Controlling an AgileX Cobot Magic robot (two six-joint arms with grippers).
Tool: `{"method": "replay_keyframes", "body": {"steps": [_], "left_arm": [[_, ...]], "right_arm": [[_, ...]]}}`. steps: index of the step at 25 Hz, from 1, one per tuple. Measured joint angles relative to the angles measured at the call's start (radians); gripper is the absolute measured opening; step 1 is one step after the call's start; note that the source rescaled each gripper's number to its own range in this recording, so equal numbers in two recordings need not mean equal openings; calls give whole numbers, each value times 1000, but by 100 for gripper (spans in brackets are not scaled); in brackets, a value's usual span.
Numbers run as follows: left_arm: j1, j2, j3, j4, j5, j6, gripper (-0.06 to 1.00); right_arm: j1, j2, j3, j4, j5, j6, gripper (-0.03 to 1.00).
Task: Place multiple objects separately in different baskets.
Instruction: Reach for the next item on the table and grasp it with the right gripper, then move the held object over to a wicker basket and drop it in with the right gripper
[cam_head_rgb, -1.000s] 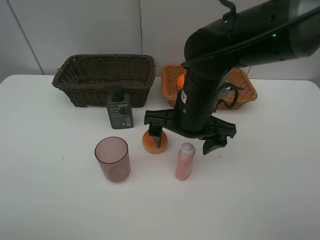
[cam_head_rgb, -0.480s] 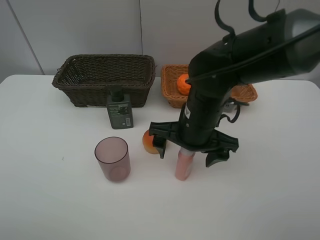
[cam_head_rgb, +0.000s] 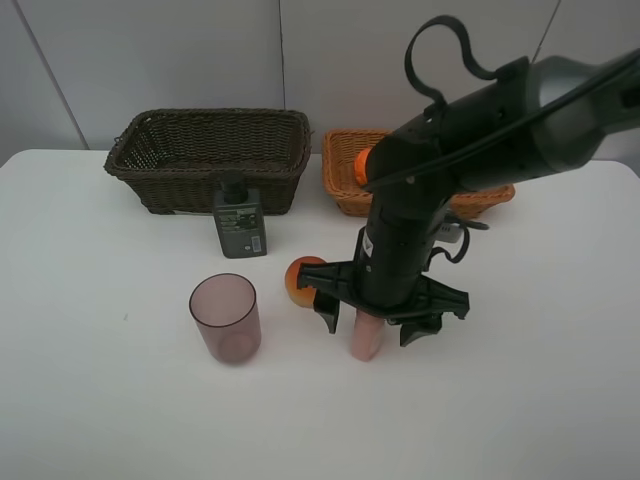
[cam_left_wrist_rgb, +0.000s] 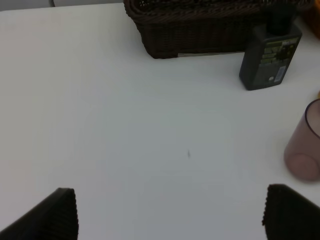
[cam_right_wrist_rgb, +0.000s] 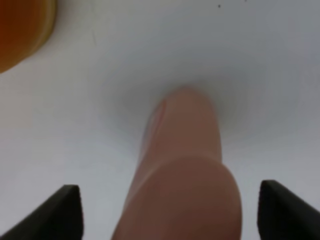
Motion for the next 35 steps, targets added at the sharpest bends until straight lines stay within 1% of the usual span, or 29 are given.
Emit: {"method": "replay_keyframes", "body": {"steps": [1,2,3,4,5,17,19,23,26,27,30,33,35], "left_arm": [[0,0,0,0,0,0,96],[0,0,0,0,0,0,96],[0,0,0,0,0,0,96],[0,0,0,0,0,0,96],[0,0,0,0,0,0,96],[0,0,0,0,0,0,96],[0,0,0,0,0,0,96],[0,0,0,0,0,0,96],[0,0,0,0,0,0,96],[0,0,0,0,0,0,96],[0,0,0,0,0,0,96],[0,0,0,0,0,0,96],[0,0,0,0,0,0,96]], "right_arm": [[0,0,0,-1,0,0,60],[0,0,0,-1,0,0,47],[0,0,0,-1,-1,0,32],[0,0,0,-1,-2,0,14],[0,0,0,-1,-1,0,1],[0,0,0,-2,1,0,1],[0,-2,0,0,1,-31,1],[0,-36,3,2,3,-156,1],[0,-78,-20,4,30,-303,0],[0,-86,-43,4,50,-350,0],[0,-95,-135,4,148,-503,0],[0,-95,-236,4,236,-615,0],[0,-95,-299,4,263,-666,0]]}}
